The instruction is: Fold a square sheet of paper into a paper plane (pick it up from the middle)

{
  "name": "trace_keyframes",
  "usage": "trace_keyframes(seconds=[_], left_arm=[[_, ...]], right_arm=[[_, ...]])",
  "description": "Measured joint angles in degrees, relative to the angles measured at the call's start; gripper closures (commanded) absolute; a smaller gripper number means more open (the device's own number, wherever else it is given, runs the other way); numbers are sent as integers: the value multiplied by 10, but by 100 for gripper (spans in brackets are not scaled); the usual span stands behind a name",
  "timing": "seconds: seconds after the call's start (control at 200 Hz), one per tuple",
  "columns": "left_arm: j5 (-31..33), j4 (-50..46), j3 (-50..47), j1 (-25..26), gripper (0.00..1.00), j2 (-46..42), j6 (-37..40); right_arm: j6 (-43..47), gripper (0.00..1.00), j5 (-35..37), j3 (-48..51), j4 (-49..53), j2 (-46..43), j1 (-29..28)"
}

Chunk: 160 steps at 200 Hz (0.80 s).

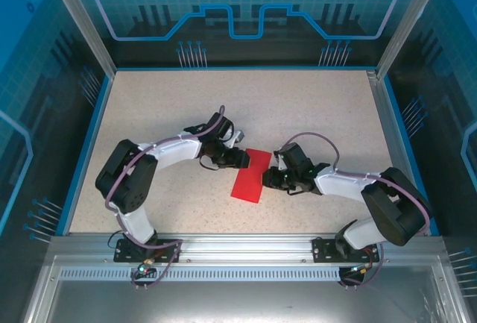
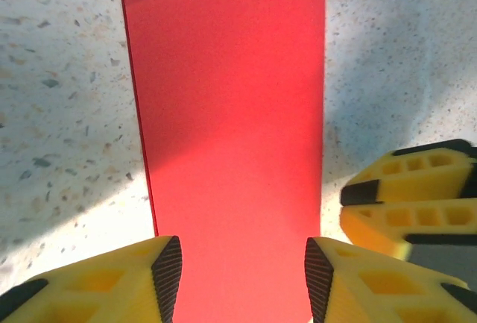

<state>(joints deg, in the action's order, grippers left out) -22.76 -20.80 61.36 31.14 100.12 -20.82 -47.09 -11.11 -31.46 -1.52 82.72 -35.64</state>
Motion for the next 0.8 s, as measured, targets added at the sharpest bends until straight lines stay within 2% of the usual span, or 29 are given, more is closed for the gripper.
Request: trace_keyframes(seconds=[0.12,0.345,0.59,0.8], left_arm=[[7,-8,-10,0,42,-32,-2],[16,-16,-93,0,35,-91,-37],[15,6,-182,17,35,-151,-113],[13,49,-214,30,35,-160,-165]], right_arm=[[-18,75,3,10,-5,0,-6],[-31,76,7,10,-13,0,-17],[-40,81,17,10,-21,1,-20],[-40,81,18,10,-26,9,-28]])
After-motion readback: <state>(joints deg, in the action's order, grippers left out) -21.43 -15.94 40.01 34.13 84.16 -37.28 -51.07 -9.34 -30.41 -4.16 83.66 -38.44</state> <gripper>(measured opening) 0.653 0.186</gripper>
